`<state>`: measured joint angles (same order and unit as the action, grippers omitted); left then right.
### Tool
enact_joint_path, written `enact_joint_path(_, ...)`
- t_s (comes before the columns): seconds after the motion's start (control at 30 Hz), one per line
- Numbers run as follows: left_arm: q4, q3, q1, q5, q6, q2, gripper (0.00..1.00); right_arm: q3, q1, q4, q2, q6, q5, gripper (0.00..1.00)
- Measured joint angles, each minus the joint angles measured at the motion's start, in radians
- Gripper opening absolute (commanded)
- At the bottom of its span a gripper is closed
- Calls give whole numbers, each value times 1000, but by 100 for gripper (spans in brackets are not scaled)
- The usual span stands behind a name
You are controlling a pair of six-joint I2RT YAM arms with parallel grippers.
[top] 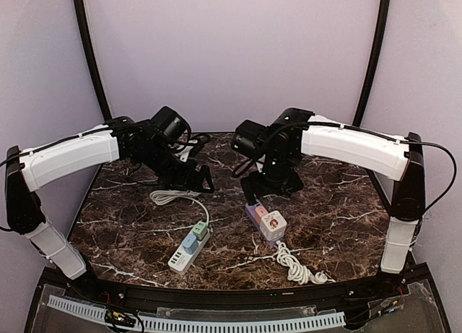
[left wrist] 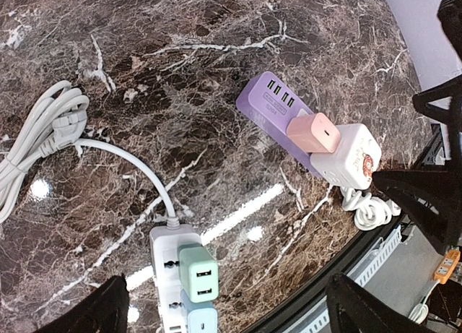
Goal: Insert the plug
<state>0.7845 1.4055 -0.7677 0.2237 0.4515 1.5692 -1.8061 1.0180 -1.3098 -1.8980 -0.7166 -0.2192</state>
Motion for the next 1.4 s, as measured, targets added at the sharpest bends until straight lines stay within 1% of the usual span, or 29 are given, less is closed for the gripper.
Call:
enact_joint_path(0.2, 14, 11, 0, -2, -8, -10, 96, -100, -8, -31, 7, -3, -14, 99)
enact_joint_path(0.53, 79, 118, 2, -71, -49, -29, 98, -275, -69, -43, 7, 13, -25, 99)
enact_joint_path(0.7, 127, 172, 20, -153, -80, -43, 99, -295, -114, -24, 11, 46, -25, 99)
enact_joint_path(0.83, 172, 216, 61, -227, -119, -61, 99, -287, -172, -4, 43, 67, -32, 99)
enact_joint_path(0.93, 203, 230, 113, -268, -146, -86, 99, -249, -225, 18, 106, 77, -39, 99)
enact_joint_path(1.1, 247, 230, 220, -311, -191, -144, 99, -116, -313, 76, 261, 87, -62, 99)
enact_joint_path(1.23, 259, 202, 296, -342, -217, -201, 99, 46, -373, 147, 400, 92, -73, 99)
enact_joint_path(1.4, 264, 127, 334, -374, -228, -273, 99, 278, -405, 268, 594, 82, -98, 99)
